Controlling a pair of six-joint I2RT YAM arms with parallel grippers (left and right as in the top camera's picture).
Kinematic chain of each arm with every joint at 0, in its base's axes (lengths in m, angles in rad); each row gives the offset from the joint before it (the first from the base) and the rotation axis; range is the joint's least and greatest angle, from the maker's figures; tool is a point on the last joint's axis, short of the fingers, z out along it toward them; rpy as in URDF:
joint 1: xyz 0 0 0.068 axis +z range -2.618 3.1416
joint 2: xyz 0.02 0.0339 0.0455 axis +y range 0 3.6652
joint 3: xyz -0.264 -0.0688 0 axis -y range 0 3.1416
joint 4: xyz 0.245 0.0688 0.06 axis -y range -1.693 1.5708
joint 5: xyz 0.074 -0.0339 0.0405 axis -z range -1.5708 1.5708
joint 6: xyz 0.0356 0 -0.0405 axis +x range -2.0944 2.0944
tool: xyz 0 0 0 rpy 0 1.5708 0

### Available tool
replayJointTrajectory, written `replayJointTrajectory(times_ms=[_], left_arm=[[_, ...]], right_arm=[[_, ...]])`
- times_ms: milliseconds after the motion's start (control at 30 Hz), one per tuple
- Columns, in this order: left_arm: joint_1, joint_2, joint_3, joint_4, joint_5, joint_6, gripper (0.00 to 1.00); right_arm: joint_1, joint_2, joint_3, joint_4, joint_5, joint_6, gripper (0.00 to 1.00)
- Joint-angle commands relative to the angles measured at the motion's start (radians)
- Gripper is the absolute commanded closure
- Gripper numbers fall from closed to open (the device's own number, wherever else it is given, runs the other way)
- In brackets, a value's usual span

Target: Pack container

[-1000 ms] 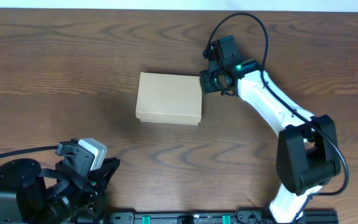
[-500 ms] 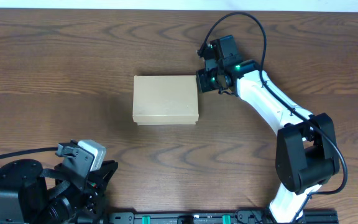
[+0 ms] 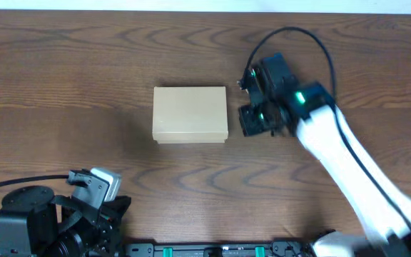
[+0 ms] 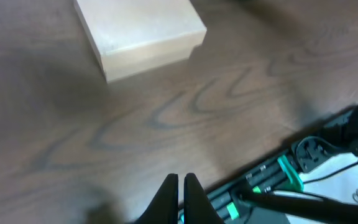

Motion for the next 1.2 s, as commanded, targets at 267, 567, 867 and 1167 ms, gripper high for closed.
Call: replayJointTrajectory(times_ms=[267,567,867,1167], left_arm=[[0.000,-0.055,-0.077,-0.038,0.032,0.069,0.94],[0.000,-0.056,-0.132,-0.001,0.028,-0.081,0.05],[0.000,-0.056,-0.132,0.000,0.028,-0.081,0.05],[-0.016,-0.078,-0.132,0.000,0.028,-0.081,0.05]], right_arm=[[0.303,-0.833,-0.682,0.169,0.095,0.279,0.96],[0.312,-1.094,-0.708,0.135,0.066,0.324,0.01],[0.312,-1.092,-0.708,0.080,0.066,0.324,0.01],[0.312,-1.092,-0.708,0.080,0.066,0.324,0.01]])
